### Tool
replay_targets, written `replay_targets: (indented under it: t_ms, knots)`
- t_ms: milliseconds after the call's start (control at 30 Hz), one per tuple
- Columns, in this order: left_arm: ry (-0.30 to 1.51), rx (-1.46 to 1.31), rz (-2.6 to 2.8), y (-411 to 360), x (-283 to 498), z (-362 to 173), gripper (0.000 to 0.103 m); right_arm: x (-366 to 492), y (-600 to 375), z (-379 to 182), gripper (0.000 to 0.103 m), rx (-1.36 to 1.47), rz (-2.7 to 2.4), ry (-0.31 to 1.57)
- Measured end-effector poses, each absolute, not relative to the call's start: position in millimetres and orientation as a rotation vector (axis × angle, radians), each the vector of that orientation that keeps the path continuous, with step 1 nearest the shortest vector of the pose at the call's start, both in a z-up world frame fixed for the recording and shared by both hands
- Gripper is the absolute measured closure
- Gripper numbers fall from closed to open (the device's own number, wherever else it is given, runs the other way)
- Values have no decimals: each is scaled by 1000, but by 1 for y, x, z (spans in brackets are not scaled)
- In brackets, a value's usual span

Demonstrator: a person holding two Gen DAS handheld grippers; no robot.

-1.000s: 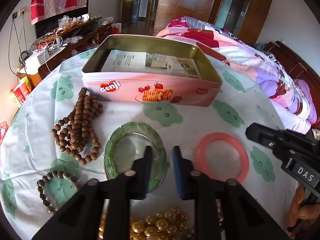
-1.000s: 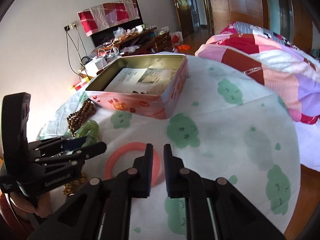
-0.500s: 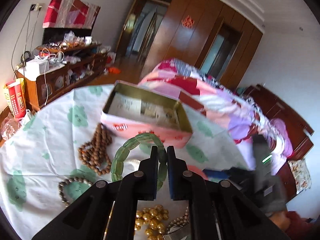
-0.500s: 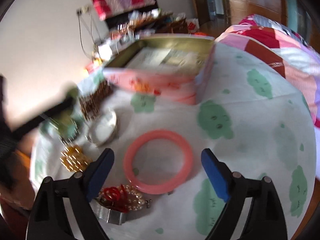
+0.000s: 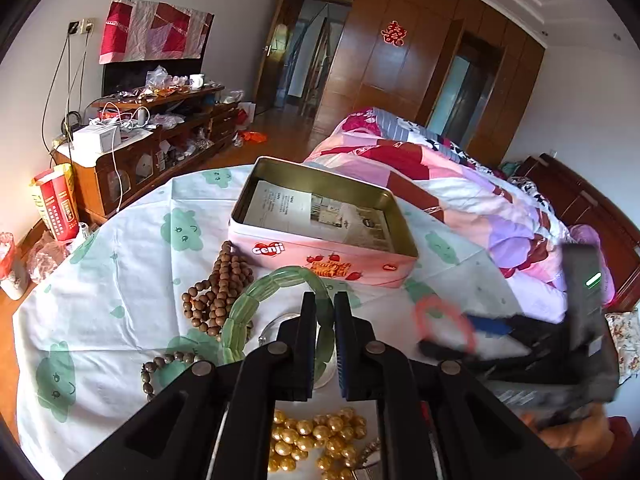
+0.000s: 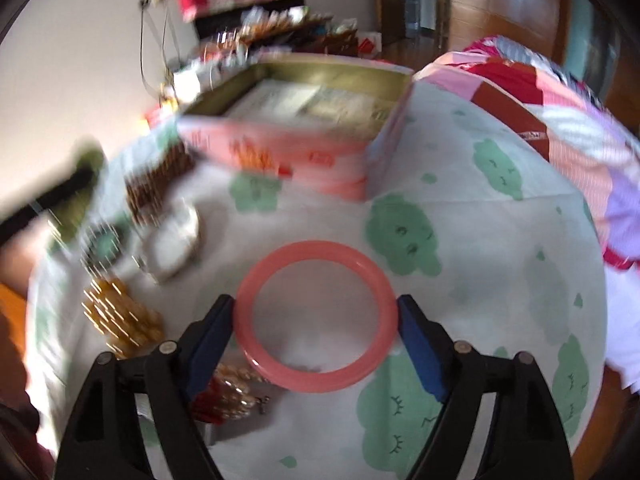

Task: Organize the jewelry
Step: 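Carry both bangles into the pink tin and open both grippers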

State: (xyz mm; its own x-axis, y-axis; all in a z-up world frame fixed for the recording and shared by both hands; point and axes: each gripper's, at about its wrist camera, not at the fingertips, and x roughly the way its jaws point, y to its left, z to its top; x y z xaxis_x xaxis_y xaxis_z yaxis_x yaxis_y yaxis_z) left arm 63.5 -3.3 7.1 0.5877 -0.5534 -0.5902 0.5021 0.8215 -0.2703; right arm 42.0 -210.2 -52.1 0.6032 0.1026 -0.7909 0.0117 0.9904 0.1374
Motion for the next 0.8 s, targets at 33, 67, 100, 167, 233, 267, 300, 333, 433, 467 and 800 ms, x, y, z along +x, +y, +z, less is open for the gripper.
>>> replay_targets:
  t_ms: [33, 67, 100, 167, 233, 267, 300, 333, 433, 467, 800]
  knots:
    - [709, -78, -617, -3, 64, 8, 96, 41, -212, -45, 19, 150, 49, 895]
    - [699, -80, -619, -3, 65, 10, 96, 39, -214, -37, 19, 165, 44, 857]
    - [687, -81, -622, -3, 67, 14, 96, 38, -216, -26, 19, 174, 41, 815]
    - [665, -74, -622, -7, 73, 20, 96, 41, -217, -8, 19, 179, 30, 740]
    - [648, -56, -619, -14, 82, 25, 96, 48, -218, 9, 19, 179, -1, 670]
    - [641, -45, -617, -19, 89, 27, 96, 54, -218, 14, 19, 180, -14, 649]
    - [635, -39, -619, -22, 94, 29, 96, 63, -218, 18, 19, 184, -19, 637]
    - [628, -34, -621, -25, 100, 30, 96, 73, -218, 21, 19, 186, -25, 624]
    - [612, -19, -618, -35, 119, 33, 96, 97, -222, 23, 19, 171, -55, 607]
    - [608, -12, -616, -39, 124, 33, 96, 107, -222, 23, 19, 172, -66, 605]
    - [668, 0, -636, -65, 174, 10, 96, 156, -232, -5, 19, 184, -67, 658]
